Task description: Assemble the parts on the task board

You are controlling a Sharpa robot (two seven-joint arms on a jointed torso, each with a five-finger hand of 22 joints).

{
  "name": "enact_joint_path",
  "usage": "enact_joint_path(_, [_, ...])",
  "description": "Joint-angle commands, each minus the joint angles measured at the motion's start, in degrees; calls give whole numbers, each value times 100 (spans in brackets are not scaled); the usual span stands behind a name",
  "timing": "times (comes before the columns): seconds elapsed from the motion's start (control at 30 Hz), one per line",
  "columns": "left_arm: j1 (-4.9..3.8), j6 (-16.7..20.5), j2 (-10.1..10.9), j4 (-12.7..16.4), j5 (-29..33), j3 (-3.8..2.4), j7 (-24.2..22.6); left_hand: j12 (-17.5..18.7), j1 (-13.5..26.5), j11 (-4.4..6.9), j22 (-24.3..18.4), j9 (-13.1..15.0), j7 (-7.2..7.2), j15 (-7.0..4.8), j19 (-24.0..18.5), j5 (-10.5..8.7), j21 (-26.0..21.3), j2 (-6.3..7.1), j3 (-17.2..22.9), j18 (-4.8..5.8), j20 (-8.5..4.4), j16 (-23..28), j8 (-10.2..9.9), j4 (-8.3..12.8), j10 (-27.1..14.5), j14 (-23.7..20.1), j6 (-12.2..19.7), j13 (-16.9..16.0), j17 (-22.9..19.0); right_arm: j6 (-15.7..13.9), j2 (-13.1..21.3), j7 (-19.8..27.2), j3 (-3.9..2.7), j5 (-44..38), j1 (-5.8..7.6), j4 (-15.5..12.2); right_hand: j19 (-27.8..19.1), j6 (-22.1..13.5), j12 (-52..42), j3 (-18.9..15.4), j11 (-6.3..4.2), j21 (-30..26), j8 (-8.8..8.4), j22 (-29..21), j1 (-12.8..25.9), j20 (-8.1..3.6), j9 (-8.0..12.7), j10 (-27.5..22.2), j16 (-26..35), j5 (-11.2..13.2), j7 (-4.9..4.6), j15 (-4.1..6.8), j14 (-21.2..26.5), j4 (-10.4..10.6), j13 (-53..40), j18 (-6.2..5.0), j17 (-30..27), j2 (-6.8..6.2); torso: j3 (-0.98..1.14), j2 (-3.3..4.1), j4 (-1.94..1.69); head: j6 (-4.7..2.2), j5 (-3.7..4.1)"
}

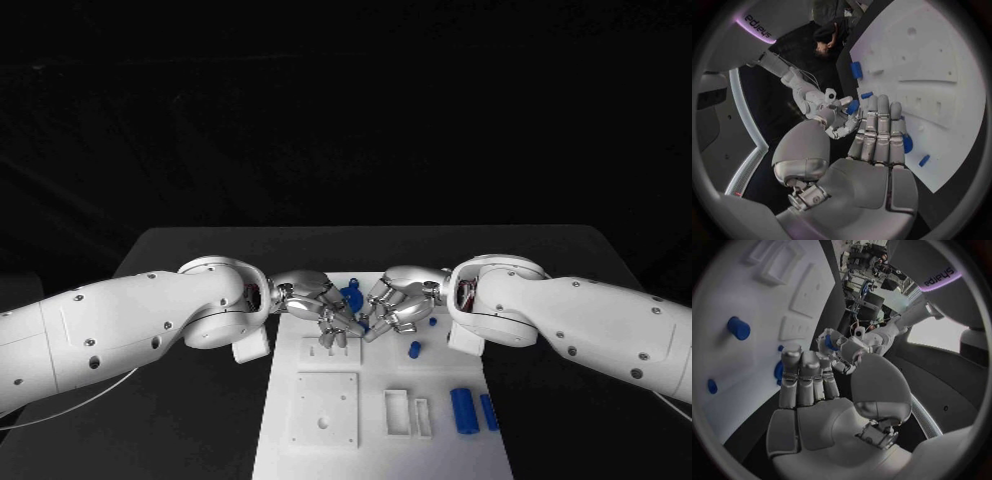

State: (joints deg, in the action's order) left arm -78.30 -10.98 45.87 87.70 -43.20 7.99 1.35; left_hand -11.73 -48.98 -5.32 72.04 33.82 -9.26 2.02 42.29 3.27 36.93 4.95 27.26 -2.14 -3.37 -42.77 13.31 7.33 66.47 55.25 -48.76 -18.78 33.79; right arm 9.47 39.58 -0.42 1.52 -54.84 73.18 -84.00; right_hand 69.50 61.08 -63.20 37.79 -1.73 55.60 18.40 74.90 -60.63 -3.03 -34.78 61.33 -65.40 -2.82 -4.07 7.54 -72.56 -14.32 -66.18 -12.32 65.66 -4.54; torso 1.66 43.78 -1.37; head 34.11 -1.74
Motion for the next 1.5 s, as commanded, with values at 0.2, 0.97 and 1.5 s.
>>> enact_joint_path(0.2, [-5,-323,-25,-19,7,-2,28,36,-47,23,0,-21,35,9,-7,-8,-10,-206,-83,-57,-14,38,80,83,81,58,-140,12,16,73,-43,-2,5,189,2,-1,-31,-9,4,42,-2,18,21,108,-6,3,-10,-35,8,-2,-39,19,41,0,-7,-268,8,59,3,2,7,7,1])
enact_joint_path(0.97, [-5,-290,-32,-47,225,0,-33,-3,-24,90,-25,-97,139,-26,42,28,-19,-760,-196,-44,-46,28,196,144,244,135,-376,7,62,19,-83,-84,85,-158,1,-40,-31,-15,3,55,-1,19,20,107,-3,3,-16,-39,7,-3,-41,18,44,1,-11,-268,10,62,-1,-1,-1,56,-11])
enact_joint_path(1.5, [-5,-384,-39,-37,227,0,-19,-37,-474,137,-7,-192,194,-59,119,365,34,-975,-98,-17,-82,-19,284,824,378,194,-536,-6,141,-103,-89,-68,94,-148,0,-11,-31,-17,2,65,1,20,21,107,2,3,-22,-40,5,-3,-42,17,45,4,-14,-267,12,61,7,2,3,63,-3])
